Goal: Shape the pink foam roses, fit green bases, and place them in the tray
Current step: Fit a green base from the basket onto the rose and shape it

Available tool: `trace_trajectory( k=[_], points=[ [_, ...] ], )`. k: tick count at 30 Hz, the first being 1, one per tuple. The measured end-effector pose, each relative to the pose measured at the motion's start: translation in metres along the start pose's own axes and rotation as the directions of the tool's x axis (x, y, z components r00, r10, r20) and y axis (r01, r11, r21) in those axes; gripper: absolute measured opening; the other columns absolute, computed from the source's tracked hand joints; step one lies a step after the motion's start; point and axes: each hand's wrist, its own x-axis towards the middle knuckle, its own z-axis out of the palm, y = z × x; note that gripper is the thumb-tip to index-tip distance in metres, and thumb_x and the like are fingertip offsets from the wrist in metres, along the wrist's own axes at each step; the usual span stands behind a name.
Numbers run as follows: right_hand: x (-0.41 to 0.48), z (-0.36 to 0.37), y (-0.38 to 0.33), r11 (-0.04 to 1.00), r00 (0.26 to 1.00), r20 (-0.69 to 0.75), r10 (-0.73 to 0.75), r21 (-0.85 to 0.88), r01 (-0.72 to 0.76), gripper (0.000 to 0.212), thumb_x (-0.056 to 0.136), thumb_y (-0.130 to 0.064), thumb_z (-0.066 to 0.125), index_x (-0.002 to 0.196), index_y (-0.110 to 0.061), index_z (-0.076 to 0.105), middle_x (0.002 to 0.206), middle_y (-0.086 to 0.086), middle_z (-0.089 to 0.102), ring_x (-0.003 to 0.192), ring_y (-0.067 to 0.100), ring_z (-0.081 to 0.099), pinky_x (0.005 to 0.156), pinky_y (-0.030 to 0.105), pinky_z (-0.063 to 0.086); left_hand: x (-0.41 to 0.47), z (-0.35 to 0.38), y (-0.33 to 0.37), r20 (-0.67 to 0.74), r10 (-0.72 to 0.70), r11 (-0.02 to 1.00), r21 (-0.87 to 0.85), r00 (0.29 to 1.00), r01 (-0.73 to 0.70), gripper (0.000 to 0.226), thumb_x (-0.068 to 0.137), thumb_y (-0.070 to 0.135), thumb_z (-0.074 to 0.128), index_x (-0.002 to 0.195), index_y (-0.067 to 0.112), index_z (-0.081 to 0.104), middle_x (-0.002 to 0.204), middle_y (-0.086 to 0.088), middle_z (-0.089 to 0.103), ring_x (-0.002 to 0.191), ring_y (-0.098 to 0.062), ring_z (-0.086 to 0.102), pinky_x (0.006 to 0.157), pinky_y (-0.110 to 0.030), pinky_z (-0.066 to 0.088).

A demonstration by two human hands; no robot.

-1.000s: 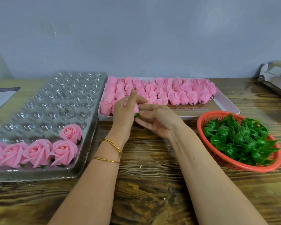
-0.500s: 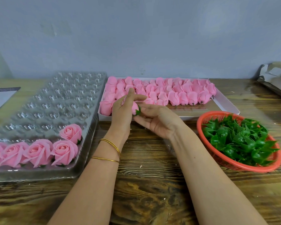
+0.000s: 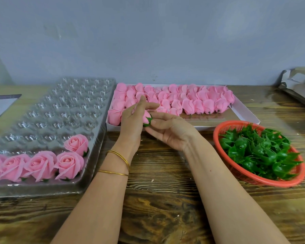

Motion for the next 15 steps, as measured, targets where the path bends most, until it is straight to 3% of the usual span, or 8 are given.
trace_trajectory(
  k=[4,9,12,15],
  points=[
    [0.0019,0.0001,0.0020,0.998,0.999,-0.024,-0.047,-0.032,0.046,0.030,0.084,0.021,0.052,0.103,0.002,0.065,0.088,0.013,0.074,0.081,0.020,0.073,0.072,0.027,0.060,0.0004,0.0002,-0.0003,-0.004,0.001,1.000,0.005,1.000,-0.001,0.042,0.098,0.048,0.050,0.075,0.028,0.079,0.092,-0.003,0.077,0.097,-0.019,0.072,0.091,-0.041,0.054],
    [0.0021,0.0016,0.0026,0.992,0.993,-0.041,-0.110,-0.062,0.108,0.033,0.081,0.025,0.053,0.097,0.000,0.066,0.085,0.010,0.074,0.078,0.019,0.073,0.076,0.029,0.061,-0.0017,0.0038,0.0032,-0.023,0.006,1.000,0.028,1.000,-0.005,0.045,0.088,0.052,0.053,0.058,0.025,0.073,0.083,0.000,0.075,0.097,-0.026,0.070,0.097,-0.051,0.051],
    [0.0013,0.0023,0.0021,0.993,0.993,-0.040,-0.111,-0.048,0.109,0.029,0.082,0.025,0.053,0.098,0.005,0.065,0.082,0.010,0.074,0.075,0.020,0.073,0.075,0.030,0.061,-0.0005,0.0041,0.0029,-0.018,0.011,1.000,0.016,1.000,-0.010,0.054,0.098,0.044,0.051,0.050,0.024,0.067,0.082,0.004,0.074,0.096,-0.022,0.070,0.098,-0.055,0.050],
    [0.0001,0.0035,0.0020,0.996,0.997,-0.028,-0.077,-0.040,0.076,0.023,0.084,0.023,0.052,0.099,0.012,0.064,0.082,0.016,0.072,0.074,0.021,0.073,0.069,0.026,0.061,0.0009,0.0042,0.0003,-0.018,0.026,1.000,0.005,0.999,-0.026,0.058,0.101,0.037,0.050,0.045,0.025,0.060,0.080,0.004,0.074,0.093,-0.017,0.069,0.097,-0.051,0.051]
  ],
)
